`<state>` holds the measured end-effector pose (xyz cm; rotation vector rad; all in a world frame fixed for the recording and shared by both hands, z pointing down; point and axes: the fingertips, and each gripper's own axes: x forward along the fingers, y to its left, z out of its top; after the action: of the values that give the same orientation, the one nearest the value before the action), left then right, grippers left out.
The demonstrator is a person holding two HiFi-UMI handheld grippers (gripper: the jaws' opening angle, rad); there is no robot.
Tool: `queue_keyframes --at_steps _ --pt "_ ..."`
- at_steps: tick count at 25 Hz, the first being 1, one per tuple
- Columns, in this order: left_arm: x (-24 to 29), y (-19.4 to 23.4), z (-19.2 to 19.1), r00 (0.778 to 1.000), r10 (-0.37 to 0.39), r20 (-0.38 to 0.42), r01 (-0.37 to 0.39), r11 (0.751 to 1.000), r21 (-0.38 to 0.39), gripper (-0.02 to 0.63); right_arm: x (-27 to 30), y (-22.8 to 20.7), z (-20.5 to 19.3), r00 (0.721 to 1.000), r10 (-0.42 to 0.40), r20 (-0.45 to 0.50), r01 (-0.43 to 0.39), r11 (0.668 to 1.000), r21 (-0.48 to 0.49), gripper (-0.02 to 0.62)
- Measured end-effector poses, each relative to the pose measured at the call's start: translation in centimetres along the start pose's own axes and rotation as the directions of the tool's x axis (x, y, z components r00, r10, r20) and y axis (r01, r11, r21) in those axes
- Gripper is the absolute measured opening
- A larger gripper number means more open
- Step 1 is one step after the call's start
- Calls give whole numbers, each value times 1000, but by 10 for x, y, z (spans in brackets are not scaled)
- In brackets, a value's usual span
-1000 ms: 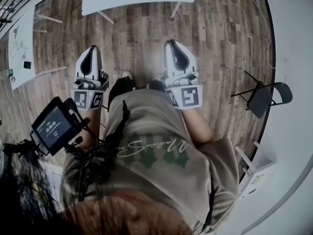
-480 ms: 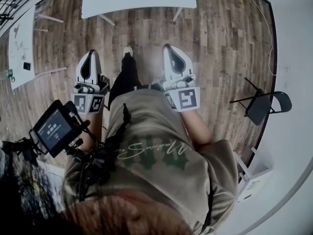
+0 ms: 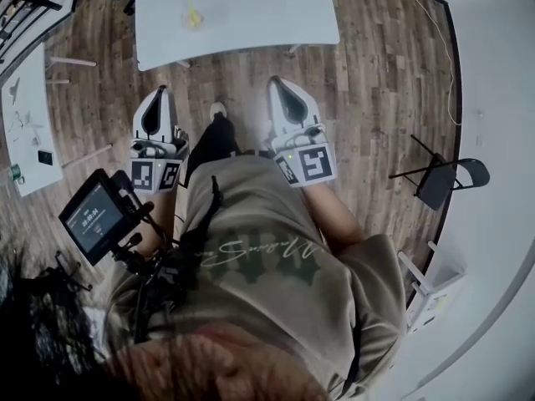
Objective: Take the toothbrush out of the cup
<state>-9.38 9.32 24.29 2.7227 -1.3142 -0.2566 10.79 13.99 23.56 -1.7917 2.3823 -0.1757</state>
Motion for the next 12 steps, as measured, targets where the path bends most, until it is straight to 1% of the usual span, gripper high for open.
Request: queue_keyframes --at_steps 2,4,6,8,9,12 --pt "20 43 -5 1000 11 -9 -11 1000 -7 -8 44 1 -1 1000 -16 -10 17 999 38 -17" --pt "46 86 -9 1000 1 -25 -1 1000 -12 -8 93 1 -3 999 -30 -17 31 999 29 -15" --pt "66 112 -10 999 -13 -35 12 1000 -8 -8 123 1 -3 1000 -8 -10 9 999 50 -15" --pt "75 115 -7 999 -28 -36 27 1000 -7 -9 130 5 1 999 54 6 -54 992 112 -18" --pt "77 113 -4 999 -36 -32 36 999 -7 -9 130 7 4 997 76 13 -77 990 119 -18" --pt "90 106 8 998 -58 -22 58 998 -10 -9 132 9 11 996 92 14 -93 994 59 -17"
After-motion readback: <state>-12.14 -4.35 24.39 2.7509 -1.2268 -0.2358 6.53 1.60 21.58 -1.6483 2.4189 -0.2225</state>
